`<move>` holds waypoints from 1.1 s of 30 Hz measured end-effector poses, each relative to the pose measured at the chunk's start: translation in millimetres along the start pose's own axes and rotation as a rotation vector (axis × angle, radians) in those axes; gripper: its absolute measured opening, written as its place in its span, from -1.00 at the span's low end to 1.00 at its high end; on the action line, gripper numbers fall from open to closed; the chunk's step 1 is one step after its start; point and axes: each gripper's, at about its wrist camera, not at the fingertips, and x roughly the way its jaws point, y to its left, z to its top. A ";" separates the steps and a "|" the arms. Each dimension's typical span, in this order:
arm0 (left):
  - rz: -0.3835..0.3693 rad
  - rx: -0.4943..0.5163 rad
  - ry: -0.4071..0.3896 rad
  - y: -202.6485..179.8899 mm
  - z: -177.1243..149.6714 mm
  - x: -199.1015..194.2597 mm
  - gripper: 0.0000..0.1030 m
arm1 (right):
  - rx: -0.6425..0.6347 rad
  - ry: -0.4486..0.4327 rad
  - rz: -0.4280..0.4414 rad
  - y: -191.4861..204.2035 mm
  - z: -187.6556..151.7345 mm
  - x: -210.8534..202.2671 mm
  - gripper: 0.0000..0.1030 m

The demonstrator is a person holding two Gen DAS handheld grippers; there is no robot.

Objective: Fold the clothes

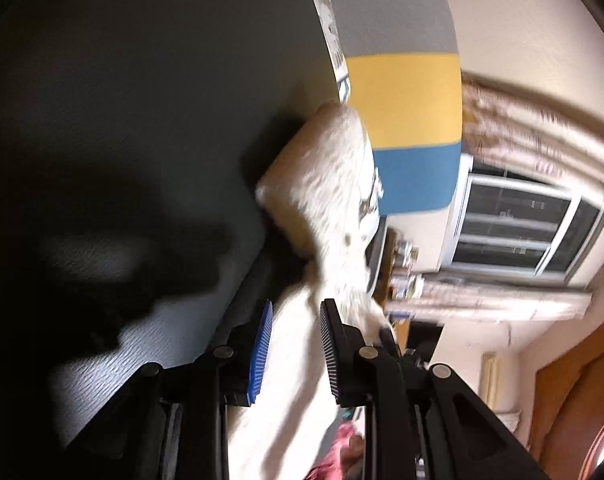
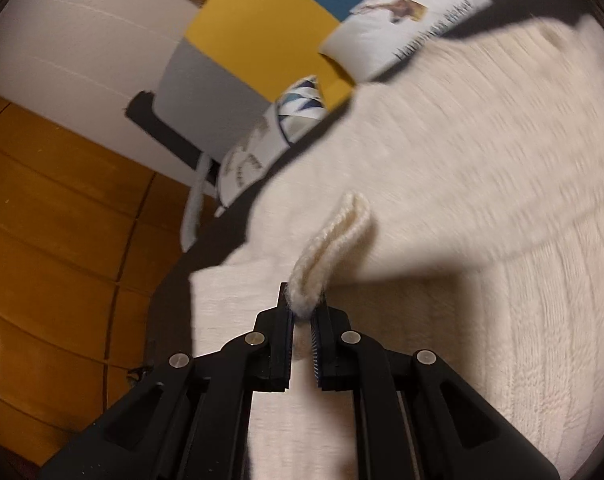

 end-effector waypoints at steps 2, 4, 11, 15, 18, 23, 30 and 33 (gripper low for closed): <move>-0.007 -0.044 -0.044 -1.3 6.6 2.1 -0.55 | -0.020 0.003 0.024 12.7 8.7 -5.9 -0.83; -0.011 -0.093 -0.073 -0.5 11.7 5.9 -0.55 | -0.045 -0.004 0.040 29.7 14.8 -8.4 -0.83; 0.019 -0.190 -0.112 3.8 16.5 25.2 -0.55 | -0.127 -0.022 0.090 76.9 43.4 -21.4 -0.83; 0.011 -0.208 -0.118 2.5 16.3 32.2 -0.55 | -0.167 -0.025 0.108 94.2 52.7 -29.1 -0.83; 0.001 -0.229 -0.120 5.2 18.4 33.4 -0.55 | -0.178 -0.031 0.116 98.9 57.1 -33.1 -0.83; 0.001 -0.250 -0.141 6.2 19.4 36.7 -0.55 | -0.195 -0.041 0.127 103.2 66.8 -45.5 -0.83; 0.015 -0.255 -0.145 -0.2 19.3 53.0 -0.55 | -0.220 -0.055 0.142 109.1 80.4 -63.7 -0.83; 0.016 -0.252 -0.145 -3.3 16.7 59.2 -0.55 | -0.234 -0.060 0.148 113.2 86.4 -71.6 -0.83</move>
